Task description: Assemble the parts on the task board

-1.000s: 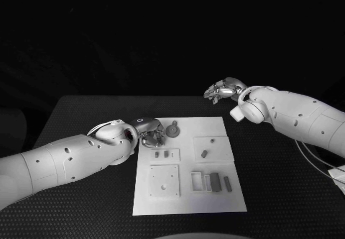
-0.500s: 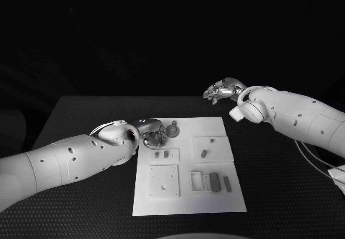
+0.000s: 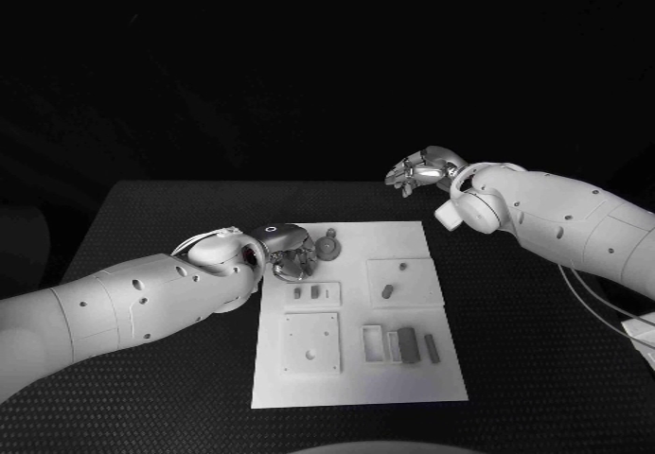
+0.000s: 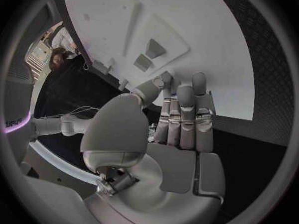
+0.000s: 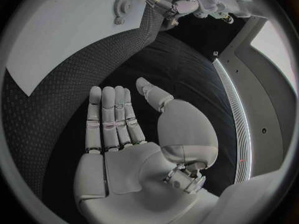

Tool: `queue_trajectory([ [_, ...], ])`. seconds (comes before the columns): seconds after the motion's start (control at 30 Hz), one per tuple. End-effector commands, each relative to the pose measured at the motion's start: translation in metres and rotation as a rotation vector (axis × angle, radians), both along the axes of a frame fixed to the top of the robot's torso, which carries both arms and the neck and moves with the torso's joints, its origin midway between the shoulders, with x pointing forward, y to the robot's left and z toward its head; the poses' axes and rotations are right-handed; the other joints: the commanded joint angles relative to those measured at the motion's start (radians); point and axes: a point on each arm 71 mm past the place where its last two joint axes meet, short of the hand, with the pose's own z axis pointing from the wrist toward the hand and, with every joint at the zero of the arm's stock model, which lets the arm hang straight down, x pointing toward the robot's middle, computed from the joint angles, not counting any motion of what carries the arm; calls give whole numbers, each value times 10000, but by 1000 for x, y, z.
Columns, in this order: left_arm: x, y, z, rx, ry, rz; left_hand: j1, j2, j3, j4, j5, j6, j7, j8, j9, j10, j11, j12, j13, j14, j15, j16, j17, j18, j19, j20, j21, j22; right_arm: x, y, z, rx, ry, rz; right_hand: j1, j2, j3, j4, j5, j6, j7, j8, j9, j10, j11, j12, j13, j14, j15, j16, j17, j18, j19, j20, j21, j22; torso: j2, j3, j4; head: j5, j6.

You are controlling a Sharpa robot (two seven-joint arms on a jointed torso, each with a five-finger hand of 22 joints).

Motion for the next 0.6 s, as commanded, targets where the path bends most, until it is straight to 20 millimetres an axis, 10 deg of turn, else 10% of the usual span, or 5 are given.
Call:
queue_trajectory([
  [0.03,-5,-1,-11,494,418,-218,31,118,69,-7,40,73,30,35,10,49,-3,-63,13,-17,-64,53,13,-67,17,-65,-50,17,-1,3,0,41,29,220,111,0,-55,23,32,-19,10,-68,10,76,-15,-60,-16,65,-1,-37,11,122,-18,82,-64,3,-3,-6,7,-8,-23],
  [0.6,-6,3,-15,510,472,-188,6,105,68,-11,67,68,34,27,2,67,-4,-105,23,-17,-66,66,20,-81,29,-72,-67,43,-1,3,-1,52,46,230,110,6,-60,26,32,-17,10,-70,12,79,-15,-60,-26,66,0,-45,17,125,-18,88,-71,6,-1,-4,4,-29,-33],
])
